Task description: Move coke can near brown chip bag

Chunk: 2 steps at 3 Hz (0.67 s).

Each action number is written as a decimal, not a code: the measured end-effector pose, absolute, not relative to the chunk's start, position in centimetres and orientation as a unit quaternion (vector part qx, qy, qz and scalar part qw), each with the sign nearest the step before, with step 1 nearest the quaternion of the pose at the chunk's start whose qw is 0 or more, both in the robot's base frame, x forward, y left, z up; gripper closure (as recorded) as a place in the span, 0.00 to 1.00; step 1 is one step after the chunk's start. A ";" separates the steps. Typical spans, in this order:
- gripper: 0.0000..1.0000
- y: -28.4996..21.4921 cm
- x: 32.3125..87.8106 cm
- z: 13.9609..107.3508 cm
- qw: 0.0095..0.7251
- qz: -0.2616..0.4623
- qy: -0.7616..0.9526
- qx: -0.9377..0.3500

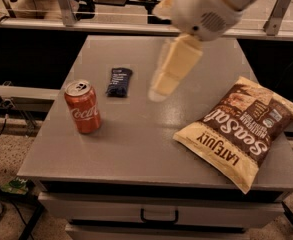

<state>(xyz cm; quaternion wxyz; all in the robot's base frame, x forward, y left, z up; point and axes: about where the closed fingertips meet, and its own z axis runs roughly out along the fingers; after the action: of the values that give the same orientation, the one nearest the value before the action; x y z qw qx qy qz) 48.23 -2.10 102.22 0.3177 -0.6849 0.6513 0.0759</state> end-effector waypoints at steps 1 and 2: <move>0.00 4.7 49.9 101.2 0.312 0.095 0.624 -0.711; 0.00 9.6 50.3 99.5 0.289 0.106 0.600 -0.738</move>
Offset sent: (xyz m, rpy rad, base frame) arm 0.0323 0.1446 -0.0365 -0.0265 0.0610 0.2008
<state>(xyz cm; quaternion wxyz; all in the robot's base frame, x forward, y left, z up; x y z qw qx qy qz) 50.27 9.61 99.51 0.2888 -0.7385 0.6001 0.1055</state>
